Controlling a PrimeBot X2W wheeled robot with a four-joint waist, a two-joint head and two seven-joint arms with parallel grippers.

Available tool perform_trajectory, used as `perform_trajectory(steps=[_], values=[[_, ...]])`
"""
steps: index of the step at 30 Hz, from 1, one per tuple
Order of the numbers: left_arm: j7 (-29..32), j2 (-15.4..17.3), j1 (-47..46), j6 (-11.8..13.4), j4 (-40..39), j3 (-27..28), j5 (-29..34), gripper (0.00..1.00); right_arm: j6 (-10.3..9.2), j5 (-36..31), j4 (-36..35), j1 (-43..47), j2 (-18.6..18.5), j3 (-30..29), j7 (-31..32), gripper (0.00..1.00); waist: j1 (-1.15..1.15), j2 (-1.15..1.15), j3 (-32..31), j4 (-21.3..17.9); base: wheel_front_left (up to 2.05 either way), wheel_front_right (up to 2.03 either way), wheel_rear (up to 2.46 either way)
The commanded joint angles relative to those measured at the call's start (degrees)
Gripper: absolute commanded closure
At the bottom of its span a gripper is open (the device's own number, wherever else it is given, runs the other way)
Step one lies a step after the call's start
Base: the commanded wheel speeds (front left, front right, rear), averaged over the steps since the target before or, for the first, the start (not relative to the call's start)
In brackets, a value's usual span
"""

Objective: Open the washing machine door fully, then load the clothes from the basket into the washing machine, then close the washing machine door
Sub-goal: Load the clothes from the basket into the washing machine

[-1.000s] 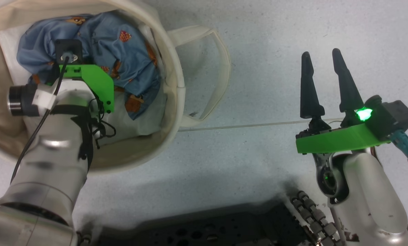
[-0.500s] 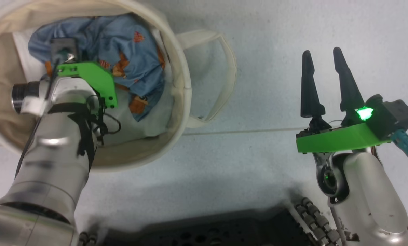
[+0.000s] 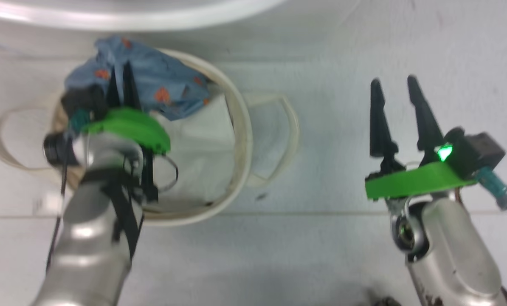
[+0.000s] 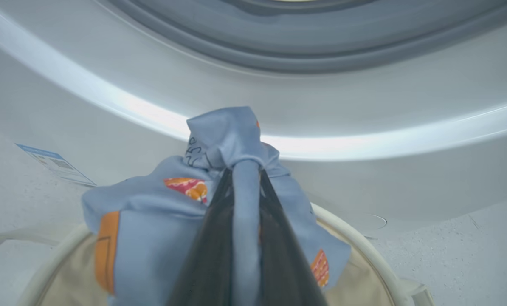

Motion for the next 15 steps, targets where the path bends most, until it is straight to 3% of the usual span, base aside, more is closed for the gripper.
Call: perform_trajectory(steps=[1, 8, 10, 15], values=[[-0.66, 1.19, 4.7, -0.54, -4.6, 3.03, 2.21, 1.0, 0.43, 0.52, -0.77, 3.58, -0.02, 1.82, -0.7, 0.0, 0.0, 0.0, -7.5, 2.22, 0.0, 0.0, 0.0], [-0.67, 0.02, 16.26, -5.53, -18.42, 8.23, 8.4, 1.0, 0.43, 0.47, 1.13, 7.02, 0.44, 1.75, -0.7, 0.0, 0.0, 0.0, -17.57, 3.03, 0.0, 0.0, 0.0], [-0.67, -0.06, 19.29, -8.81, -22.02, 7.71, 10.23, 1.0, 0.43, 1.06, 1.34, 8.03, 0.89, 0.88, -0.7, 0.0, 0.0, 0.0, -19.82, 3.02, 0.0, 0.0, 0.0], [-0.67, -0.15, 25.5, -12.34, -28.13, 9.3, 10.8, 1.0, 0.43, 1.81, 1.68, 10.26, 1.48, -0.11, -0.7, 0.0, 0.0, 0.0, -23.82, 3.19, 0.0, 0.0, 0.0]])
